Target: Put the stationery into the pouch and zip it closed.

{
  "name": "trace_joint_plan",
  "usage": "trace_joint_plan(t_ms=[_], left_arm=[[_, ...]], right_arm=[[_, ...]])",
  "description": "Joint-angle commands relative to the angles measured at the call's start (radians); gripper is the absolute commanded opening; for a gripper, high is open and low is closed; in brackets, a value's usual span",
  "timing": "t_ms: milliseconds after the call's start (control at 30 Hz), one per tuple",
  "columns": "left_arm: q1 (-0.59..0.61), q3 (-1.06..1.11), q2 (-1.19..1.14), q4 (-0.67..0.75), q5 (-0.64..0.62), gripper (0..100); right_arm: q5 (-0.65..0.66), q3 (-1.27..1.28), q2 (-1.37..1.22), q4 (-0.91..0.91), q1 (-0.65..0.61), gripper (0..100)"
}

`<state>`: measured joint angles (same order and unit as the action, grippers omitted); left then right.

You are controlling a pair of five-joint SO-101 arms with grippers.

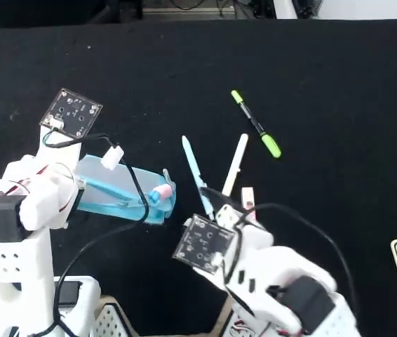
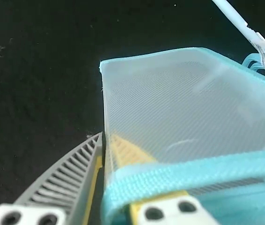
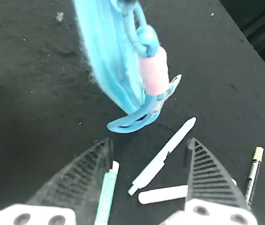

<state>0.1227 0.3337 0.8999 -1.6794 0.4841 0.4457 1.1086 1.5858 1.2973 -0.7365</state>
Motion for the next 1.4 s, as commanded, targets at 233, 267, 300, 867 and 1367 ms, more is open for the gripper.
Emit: trace_joint_plan(t_ms=[233, 267, 300, 867, 1367], left_arm=[[0.008, -0.061, 0.005, 0.012, 0.003, 3], [0.008, -0.061, 0.005, 0.012, 0.003, 3], [0.008, -0.061, 0.005, 0.012, 0.003, 3], [-0.015, -0.061, 0.014, 0.101, 0.058, 3], [-0.015, -0.061, 0.014, 0.109, 0.029, 3]], right_arm=[[-0.054, 0.03, 0.099, -0.169, -0.011, 24.5], [-0.052, 0.024, 0.099, -0.178, -0.011, 24.5], [-0.052, 0.018, 0.107, -0.186, -0.009, 24.5], [-0.058, -0.053, -0.159, -0.42, 0.06, 24.5], [-0.061, 0.111, 0.044, -0.328, -0.126, 24.4]])
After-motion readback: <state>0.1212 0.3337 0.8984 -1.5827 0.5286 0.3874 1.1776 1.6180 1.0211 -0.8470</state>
